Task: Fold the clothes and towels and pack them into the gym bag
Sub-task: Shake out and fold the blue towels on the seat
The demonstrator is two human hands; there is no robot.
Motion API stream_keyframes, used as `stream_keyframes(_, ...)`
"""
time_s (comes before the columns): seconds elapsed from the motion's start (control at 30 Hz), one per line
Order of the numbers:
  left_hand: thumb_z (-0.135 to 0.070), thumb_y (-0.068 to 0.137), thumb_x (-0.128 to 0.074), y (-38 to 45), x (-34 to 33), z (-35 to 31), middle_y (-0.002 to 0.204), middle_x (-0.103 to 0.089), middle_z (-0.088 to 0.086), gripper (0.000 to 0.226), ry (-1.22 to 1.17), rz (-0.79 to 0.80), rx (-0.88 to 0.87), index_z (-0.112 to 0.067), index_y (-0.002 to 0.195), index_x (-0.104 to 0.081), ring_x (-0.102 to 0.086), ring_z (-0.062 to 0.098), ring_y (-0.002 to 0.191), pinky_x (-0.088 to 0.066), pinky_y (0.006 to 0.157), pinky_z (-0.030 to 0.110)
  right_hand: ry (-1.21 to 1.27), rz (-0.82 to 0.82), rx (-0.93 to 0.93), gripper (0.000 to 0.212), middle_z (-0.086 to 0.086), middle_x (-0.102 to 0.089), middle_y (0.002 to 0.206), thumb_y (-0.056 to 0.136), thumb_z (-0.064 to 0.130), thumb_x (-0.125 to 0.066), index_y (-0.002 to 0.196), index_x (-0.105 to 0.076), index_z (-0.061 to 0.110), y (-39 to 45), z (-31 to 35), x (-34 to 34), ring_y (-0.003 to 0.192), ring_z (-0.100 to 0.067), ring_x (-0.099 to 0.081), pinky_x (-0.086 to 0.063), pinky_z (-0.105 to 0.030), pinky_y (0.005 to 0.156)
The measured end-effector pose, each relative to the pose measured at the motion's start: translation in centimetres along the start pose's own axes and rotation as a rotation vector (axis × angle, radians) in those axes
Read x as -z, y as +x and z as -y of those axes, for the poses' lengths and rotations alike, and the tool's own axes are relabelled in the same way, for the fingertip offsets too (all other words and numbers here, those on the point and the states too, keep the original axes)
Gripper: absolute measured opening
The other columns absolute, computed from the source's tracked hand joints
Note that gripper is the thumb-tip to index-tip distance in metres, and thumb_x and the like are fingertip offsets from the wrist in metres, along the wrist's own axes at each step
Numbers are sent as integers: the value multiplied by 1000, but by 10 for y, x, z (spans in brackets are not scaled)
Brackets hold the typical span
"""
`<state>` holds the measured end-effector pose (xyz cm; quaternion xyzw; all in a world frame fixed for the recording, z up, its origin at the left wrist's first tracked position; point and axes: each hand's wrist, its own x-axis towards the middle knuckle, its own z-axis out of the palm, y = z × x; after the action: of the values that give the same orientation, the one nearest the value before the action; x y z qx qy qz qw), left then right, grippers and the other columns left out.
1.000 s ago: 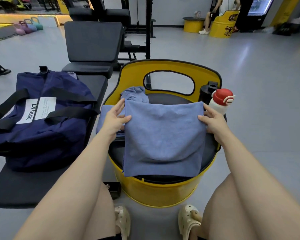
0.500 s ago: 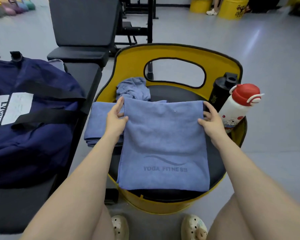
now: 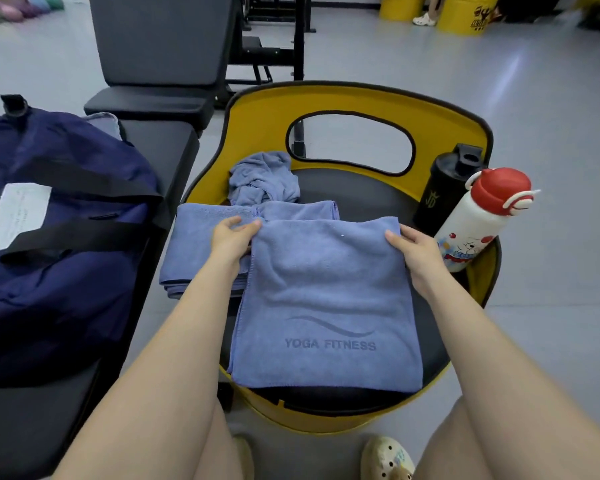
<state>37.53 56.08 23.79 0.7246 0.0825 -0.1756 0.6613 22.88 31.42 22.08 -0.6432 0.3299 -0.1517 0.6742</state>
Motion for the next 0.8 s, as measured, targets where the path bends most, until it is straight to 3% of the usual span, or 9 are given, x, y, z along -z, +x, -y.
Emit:
stream_keyframes(0.23,-1,86,-61,2,-3,0,108,-66,11,29,171,1,-68,-4,115,-64,-62,24,96,-51,94,41,-12,-72,68,16,-7,-67,110,90,25,-65,105,-65,20,-1,4,-2,104,-25,-63,-53,-40,90)
stream_keyframes(0.33,7,86,-54,0,-1,1,100,-62,11,22,192,14,-89,-9,99,-63,-59,19,86,-51,79,29,-13,-95,82,12,-5,-66,110,91,27,-64,102,-65,22,-3,5,-1,105,-23,-62,-52,-37,88)
stream_keyframes(0.4,4,89,-49,-2,0,-2,84,-58,5,20,204,5,-104,-14,90,-57,-51,14,73,-44,64,22,-6,-111,98,15,-3,-66,107,92,25,-63,106,-64,18,-4,7,0,103,-21,-62,-52,-35,87)
stream_keyframes(0.47,-5,92,-45,-4,2,-4,76,-50,4,16,205,3,-99,-19,89,-52,-43,14,64,-37,55,24,1,-124,118,17,1,-66,101,93,22,-61,109,-63,15,-6,12,1,100,-18,-62,-51,-31,83)
stream_keyframes(0.53,-11,93,-44,-5,4,-7,82,-50,8,17,179,25,-85,-26,85,-48,-42,17,64,-36,56,27,13,-137,134,19,3,-65,99,93,19,-60,111,-61,14,-7,17,3,98,-16,-61,-49,-28,81)
stream_keyframes(0.67,-8,91,-51,-8,5,-15,105,-55,15,22,32,67,-44,-26,104,-50,-52,24,89,-45,74,37,39,-143,158,24,-1,-65,107,94,16,-59,117,-61,12,-11,24,6,99,-14,-61,-49,-28,85)
stream_keyframes(0.8,-8,93,-57,-15,6,-22,120,-58,11,39,-115,135,-44,-11,131,-48,-57,21,101,-50,78,29,42,-132,176,22,8,-64,99,95,15,-57,116,-61,14,-18,30,7,92,-5,-59,-49,-22,82)
